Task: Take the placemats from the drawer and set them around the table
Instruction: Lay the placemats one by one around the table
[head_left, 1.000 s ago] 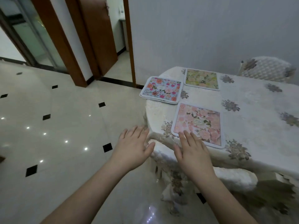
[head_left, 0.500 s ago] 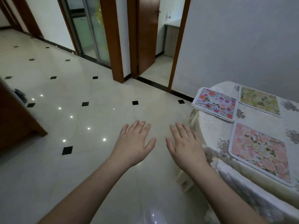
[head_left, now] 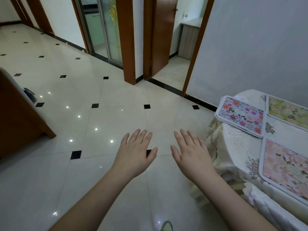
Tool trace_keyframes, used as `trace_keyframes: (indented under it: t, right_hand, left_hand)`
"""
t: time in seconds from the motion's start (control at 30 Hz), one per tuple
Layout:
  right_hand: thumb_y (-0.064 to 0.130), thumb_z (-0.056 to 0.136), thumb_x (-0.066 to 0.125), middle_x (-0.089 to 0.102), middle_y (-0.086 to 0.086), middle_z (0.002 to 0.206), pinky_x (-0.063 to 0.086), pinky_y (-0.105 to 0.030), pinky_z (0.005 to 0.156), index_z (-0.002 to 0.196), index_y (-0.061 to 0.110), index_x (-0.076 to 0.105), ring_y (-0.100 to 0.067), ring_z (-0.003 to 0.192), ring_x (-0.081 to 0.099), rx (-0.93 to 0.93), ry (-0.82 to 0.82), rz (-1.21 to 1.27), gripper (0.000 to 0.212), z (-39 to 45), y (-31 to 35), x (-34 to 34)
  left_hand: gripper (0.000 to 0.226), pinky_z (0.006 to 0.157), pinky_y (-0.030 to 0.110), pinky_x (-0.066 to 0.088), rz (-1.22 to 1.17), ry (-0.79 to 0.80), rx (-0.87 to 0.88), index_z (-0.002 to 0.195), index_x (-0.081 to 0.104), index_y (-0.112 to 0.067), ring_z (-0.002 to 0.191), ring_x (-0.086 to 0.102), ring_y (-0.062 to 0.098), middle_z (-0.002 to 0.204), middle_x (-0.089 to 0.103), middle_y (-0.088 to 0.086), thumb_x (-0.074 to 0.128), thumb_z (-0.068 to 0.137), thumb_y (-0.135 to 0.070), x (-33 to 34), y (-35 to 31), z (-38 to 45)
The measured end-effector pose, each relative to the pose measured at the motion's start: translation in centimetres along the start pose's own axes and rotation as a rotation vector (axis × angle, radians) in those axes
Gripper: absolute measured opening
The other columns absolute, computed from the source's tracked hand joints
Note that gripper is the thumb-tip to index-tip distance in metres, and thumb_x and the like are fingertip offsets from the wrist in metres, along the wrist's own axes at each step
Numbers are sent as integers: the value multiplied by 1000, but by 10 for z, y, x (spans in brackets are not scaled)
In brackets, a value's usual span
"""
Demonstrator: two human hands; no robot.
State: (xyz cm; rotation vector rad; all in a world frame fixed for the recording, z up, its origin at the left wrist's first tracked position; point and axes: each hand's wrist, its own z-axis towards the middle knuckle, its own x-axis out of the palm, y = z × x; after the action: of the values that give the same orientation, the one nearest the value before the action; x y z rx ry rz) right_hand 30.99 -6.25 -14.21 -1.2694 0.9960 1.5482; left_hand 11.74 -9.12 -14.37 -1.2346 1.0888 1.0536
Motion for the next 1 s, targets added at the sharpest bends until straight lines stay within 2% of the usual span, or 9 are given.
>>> trace_keyframes:
  t: [0.23,0.33,0.5,0.57,0.7,0.73,0.87,0.93,1.0]
  right_hand:
    - [45,95,30,59,-11,136,46,-47,102,134,13,58,-30,126,56,27,26,20,58,57,-32,31]
    - [45,95,30,58,-11,138,46,-48,102,134,13,58,-30,128,55,52,43,53,58,94,-48,39]
    - [45,95,30,57,-9,139,46,-48,102,135,14,58,-28,129,54,81,47,83,58,153,-76,46]
    - [46,96,25,53,-9,143,42,-48,106,139,14,54,-28,133,49,83,67,84,60,176,-85,51]
    - [53,93,2,29,-4,160,18,-42,119,153,20,30,-23,148,24,41,117,87,74,219,-89,53]
    - [53,92,2,28,-4,160,17,-41,119,153,20,29,-22,148,24,48,115,92,74,230,-89,54]
    - [49,96,18,49,-8,148,34,-45,111,143,16,49,-27,136,46,92,121,87,65,278,-81,61]
    - [51,95,11,40,-6,154,27,-44,115,148,18,41,-26,142,38,94,117,87,70,307,-74,67]
    - [55,88,-6,19,-2,163,9,-40,119,155,22,20,-21,150,16,65,127,88,79,337,-65,72]
  left_hand:
    - [88,122,40,4,36,31,52,157,16,-30,152,8,15,164,20,-6,-9,79,-63,10,-5,82]
    - [86,123,41,1,80,73,84,157,7,-35,153,4,15,165,14,-7,-12,78,-63,13,-10,128]
    - [87,123,40,-1,108,78,99,158,4,-34,153,2,14,166,12,-7,-14,78,-63,5,-16,200]
    - [89,124,41,1,111,81,89,158,5,-33,153,2,15,166,11,-7,-15,76,-63,2,-14,224]
    - [90,124,42,3,109,78,85,158,4,-33,153,3,14,166,11,-7,-17,76,-63,-1,-5,266]
    - [90,124,42,2,106,77,87,158,4,-33,153,2,14,166,10,-7,-17,76,-64,-1,-2,276]
    - [90,124,45,-2,115,95,95,157,-1,-33,153,-6,15,167,1,-6,-19,75,-65,4,17,322]
    - [88,123,46,-6,118,78,98,158,-1,-33,153,-10,16,167,-4,-6,-19,77,-64,7,32,350]
    - [87,123,45,-9,129,62,108,158,-1,-32,152,-13,16,167,-6,-5,-18,78,-64,8,50,377]
